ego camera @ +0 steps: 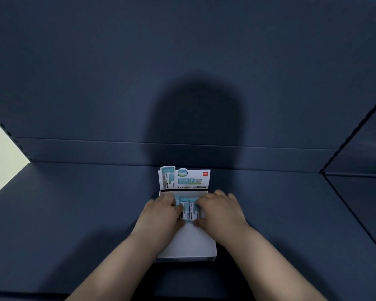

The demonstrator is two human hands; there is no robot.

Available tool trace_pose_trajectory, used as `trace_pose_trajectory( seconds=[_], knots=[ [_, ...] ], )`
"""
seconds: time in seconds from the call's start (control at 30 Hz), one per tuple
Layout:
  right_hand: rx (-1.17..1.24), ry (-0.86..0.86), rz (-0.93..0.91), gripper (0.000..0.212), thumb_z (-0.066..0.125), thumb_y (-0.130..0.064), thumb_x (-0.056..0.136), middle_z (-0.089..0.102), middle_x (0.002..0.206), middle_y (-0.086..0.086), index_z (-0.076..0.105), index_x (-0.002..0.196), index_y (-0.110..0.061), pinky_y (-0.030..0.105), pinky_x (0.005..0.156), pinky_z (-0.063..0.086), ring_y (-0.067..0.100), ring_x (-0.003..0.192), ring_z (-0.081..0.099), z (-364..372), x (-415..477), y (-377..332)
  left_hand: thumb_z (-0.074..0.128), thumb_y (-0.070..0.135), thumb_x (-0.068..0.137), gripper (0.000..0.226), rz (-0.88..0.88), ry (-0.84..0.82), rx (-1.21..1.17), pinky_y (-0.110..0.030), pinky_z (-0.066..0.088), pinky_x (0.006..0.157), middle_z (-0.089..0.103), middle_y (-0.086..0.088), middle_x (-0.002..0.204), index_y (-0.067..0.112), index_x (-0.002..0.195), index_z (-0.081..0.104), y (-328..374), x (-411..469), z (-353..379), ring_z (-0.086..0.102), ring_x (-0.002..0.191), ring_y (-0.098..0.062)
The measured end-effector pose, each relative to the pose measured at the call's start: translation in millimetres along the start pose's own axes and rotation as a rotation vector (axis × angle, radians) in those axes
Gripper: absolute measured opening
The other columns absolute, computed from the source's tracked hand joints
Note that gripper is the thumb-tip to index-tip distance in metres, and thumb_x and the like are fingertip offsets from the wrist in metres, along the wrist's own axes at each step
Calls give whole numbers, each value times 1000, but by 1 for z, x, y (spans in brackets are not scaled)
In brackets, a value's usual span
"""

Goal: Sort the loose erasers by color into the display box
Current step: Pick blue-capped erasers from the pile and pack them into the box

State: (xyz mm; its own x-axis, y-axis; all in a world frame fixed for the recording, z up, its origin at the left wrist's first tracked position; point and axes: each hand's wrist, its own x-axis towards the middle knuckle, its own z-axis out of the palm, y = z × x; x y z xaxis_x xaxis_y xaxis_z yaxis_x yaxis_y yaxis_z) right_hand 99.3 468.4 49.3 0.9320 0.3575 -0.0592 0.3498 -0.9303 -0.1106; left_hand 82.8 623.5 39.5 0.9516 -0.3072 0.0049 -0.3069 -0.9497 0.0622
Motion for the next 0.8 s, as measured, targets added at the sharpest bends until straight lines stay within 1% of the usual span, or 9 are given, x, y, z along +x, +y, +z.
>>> trace_pose_trajectory(
  seconds=[0.1, 0.23, 0.47, 0.53, 0.6, 0.63, 0.67, 0.73, 0.8],
  knots=[
    [10, -6, 1, 38, 56, -42, 86, 57, 120, -3, 57, 118, -23, 34, 83, 27, 21, 111, 42, 1, 0, 0, 45, 40, 94, 39, -11, 11, -1, -27, 32, 88, 45, 1, 118, 24, 129, 51, 0, -1, 2, 44, 113, -18],
    [18, -3, 3, 38, 55, -42, 86, 56, 121, -3, 57, 119, -23, 34, 84, 27, 21, 112, 42, 0, -1, 0, 49, 45, 90, 44, -15, 40, -13, -27, 33, 89, 46, 2, 119, 26, 131, 49, 0, -1, 1, 44, 114, -18],
    [28, 4, 6, 37, 51, -40, 89, 56, 123, -2, 55, 122, -23, 33, 85, 28, 22, 113, 42, 1, -2, -1, 43, 54, 90, 49, 27, 26, 112, -31, 29, 87, 48, 0, 115, 22, 125, 52, 8, 7, -6, 44, 113, -20],
    [30, -2, 5, 38, 50, -40, 89, 55, 124, -3, 55, 123, -23, 34, 86, 28, 21, 113, 42, 1, -1, -1, 51, 53, 86, 43, 49, 39, 132, -32, 33, 84, 54, -2, 106, 20, 113, 61, 9, 8, -8, 52, 103, -21],
    [31, -5, 4, 38, 49, -40, 90, 55, 125, -3, 55, 123, -23, 34, 86, 28, 21, 114, 42, 1, 0, 0, 75, 53, 63, 38, 89, 68, 171, -31, 43, 65, 60, 0, 76, 20, 79, 71, 8, 9, -7, 60, 72, -19],
    [29, -9, 3, 39, 49, -40, 90, 55, 125, -3, 54, 124, -23, 34, 86, 28, 22, 114, 41, 1, 0, 0, 81, 52, 51, 35, 90, 87, 168, -29, 44, 56, 57, 1, 63, 21, 65, 71, 7, 9, -4, 59, 58, -18],
    [25, -12, 1, 40, 48, -41, 90, 54, 126, -3, 54, 125, -23, 33, 87, 28, 22, 115, 41, 1, 0, 0, 80, 51, 50, 32, 95, 126, 156, -28, 43, 51, 55, 2, 56, 21, 58, 70, 6, 10, -1, 57, 51, -18],
    [15, -14, -5, 41, 47, -42, 91, 53, 128, -3, 52, 127, -24, 34, 88, 28, 22, 117, 40, 2, 0, 1, 71, 49, 60, 28, 94, 180, 140, -28, 42, 49, 53, 2, 53, 21, 55, 68, 5, 9, 3, 56, 48, -18],
    [14, -16, -11, 41, 46, -42, 92, 51, 129, -3, 50, 129, -26, 34, 89, 27, 22, 117, 39, 3, 0, 1, 77, 43, 58, 27, 79, 179, 115, -28, 41, 48, 54, 1, 52, 19, 53, 67, 4, 7, 3, 56, 47, -19]
  ],
)
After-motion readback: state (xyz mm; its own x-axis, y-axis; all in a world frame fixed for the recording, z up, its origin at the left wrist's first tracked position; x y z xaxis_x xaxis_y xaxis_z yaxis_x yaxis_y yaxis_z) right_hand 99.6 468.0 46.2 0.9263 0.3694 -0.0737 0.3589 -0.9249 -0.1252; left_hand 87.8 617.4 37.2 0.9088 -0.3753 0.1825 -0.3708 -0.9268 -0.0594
